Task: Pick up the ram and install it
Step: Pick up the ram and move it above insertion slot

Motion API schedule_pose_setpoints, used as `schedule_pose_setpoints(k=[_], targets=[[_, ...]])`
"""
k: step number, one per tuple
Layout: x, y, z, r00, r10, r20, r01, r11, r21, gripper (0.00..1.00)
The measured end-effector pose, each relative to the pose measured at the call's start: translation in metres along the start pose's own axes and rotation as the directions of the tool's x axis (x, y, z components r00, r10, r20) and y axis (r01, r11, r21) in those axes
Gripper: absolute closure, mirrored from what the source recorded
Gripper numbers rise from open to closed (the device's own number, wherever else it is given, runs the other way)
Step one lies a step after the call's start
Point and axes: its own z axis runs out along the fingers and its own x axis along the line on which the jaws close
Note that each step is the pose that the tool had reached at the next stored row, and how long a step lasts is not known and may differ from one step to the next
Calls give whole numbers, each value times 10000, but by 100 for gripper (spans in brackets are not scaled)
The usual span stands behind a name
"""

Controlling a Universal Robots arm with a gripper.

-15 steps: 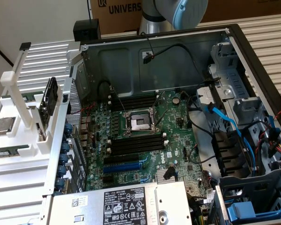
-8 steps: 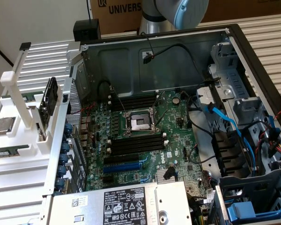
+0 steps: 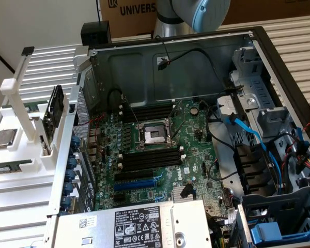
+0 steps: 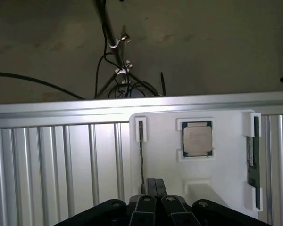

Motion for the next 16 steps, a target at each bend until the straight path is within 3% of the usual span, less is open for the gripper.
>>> schedule_pose_setpoints(k=[5,8,10,11,12,13,16], targets=[[3,-1,18,10000,1,5,-1,10000,3,90],[8,-11,50,10000,3,44,-3,10000,-22,90],[19,-17,66,10000,4,58,-4,10000,-95,90],[31,-31,75,10000,12,59,-10,9996,-267,90],[37,-41,81,10000,16,61,-13,9994,-358,90],[42,-51,92,10000,17,67,-14,9992,-394,90],[46,-59,138,10000,19,90,-15,9992,-398,90]])
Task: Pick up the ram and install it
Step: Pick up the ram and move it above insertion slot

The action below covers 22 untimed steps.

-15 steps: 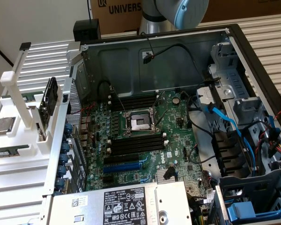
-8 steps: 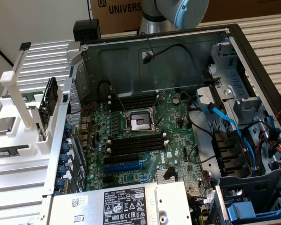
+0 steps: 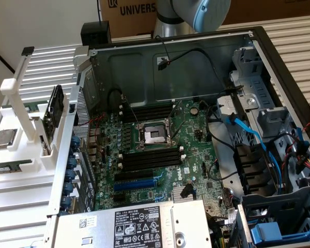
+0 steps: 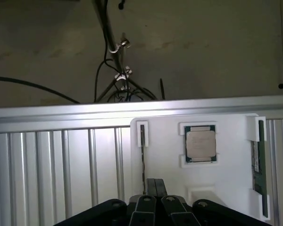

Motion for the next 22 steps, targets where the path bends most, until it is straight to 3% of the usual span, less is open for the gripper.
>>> schedule_pose_setpoints(k=[6,17,20,22], targets=[[36,-21,163,10000,-3,58,3,10000,-3,90],[127,-69,360,9999,-5,135,5,10000,-7,90],[153,-103,430,9999,-5,158,5,10000,-9,90],[158,-171,483,9999,-6,170,6,10000,-10,90]])
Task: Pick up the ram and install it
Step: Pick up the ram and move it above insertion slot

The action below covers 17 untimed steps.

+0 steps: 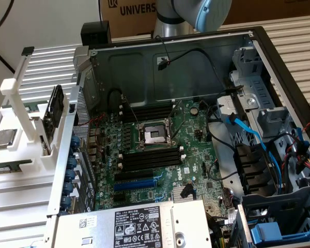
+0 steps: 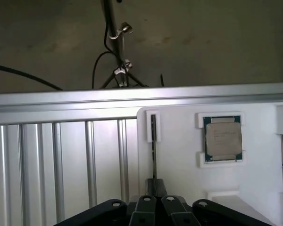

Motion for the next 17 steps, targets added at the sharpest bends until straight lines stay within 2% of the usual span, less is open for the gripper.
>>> schedule_pose_setpoints(k=[4,9,12,17], targets=[[16,-66,71,10000,-1,43,1,10000,-5,90],[14,-149,125,10000,0,57,0,10000,-10,90],[14,-176,161,10000,1,56,-1,10000,-19,90],[15,-177,161,10000,0,57,0,10000,-18,90]])
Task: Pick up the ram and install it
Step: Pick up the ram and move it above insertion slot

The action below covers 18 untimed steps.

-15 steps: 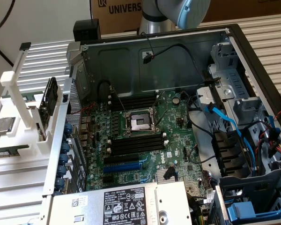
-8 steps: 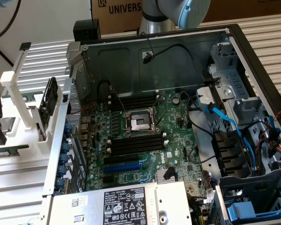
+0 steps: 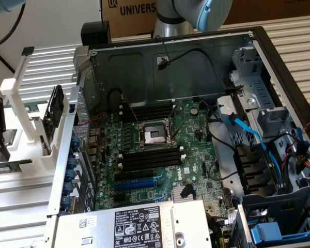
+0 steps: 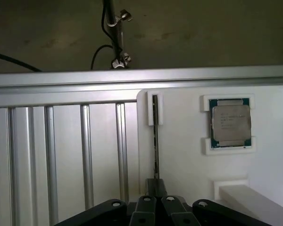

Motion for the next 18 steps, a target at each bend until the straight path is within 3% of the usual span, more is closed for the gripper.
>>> schedule_pose_setpoints(k=[5,6,8,9,18], targets=[[0,0,0,10000,0,0,0,10000,0,89],[0,0,0,10000,0,0,0,10000,0,83],[0,0,0,10000,0,0,0,10000,0,83],[0,0,0,10000,0,0,0,10000,0,76],[-5,-4,9,10000,-1,1,1,10000,2,76]])
